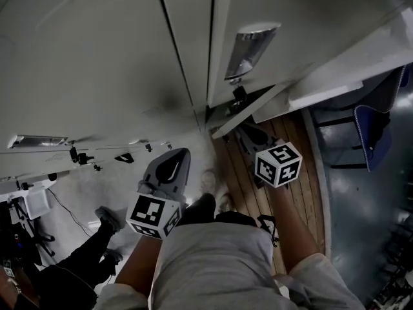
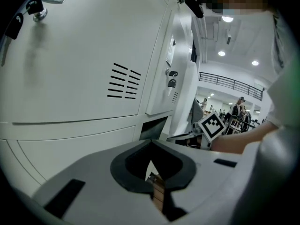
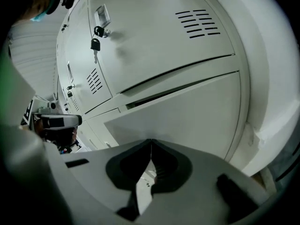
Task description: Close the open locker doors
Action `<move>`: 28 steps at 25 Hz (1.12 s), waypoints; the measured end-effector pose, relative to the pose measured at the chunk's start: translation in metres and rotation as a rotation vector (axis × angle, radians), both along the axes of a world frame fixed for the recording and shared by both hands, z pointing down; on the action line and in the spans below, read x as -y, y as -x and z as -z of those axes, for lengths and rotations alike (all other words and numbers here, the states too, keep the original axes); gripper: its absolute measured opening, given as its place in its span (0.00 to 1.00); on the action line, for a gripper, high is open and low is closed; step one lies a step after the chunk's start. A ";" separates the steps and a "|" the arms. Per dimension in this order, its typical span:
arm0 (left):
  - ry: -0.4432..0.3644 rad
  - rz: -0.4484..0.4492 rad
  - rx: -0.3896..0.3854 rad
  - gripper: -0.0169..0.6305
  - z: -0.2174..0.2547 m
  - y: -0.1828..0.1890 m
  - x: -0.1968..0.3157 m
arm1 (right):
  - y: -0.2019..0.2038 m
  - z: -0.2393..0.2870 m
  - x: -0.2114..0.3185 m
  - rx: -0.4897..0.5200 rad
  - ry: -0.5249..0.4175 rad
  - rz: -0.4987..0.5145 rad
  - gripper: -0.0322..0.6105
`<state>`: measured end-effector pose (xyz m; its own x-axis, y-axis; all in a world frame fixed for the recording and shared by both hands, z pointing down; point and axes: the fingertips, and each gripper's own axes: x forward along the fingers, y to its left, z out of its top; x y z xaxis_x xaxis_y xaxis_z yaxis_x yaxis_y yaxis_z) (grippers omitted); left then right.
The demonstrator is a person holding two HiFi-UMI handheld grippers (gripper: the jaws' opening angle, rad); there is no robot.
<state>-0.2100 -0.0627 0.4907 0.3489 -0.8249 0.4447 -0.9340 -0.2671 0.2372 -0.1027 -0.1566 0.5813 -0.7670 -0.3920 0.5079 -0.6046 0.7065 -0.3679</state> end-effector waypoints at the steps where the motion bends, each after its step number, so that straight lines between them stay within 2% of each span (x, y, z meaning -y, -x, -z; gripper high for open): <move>1: 0.002 0.004 0.001 0.05 0.000 0.002 0.000 | 0.003 0.000 0.002 -0.005 -0.005 0.005 0.09; 28: 0.012 0.052 0.008 0.05 -0.002 0.029 0.013 | 0.043 0.000 0.047 -0.029 -0.032 0.043 0.09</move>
<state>-0.2385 -0.0757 0.4927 0.3020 -0.8367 0.4568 -0.9484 -0.2152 0.2329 -0.1459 -0.2039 0.5817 -0.7687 -0.3751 0.5180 -0.5835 0.7430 -0.3278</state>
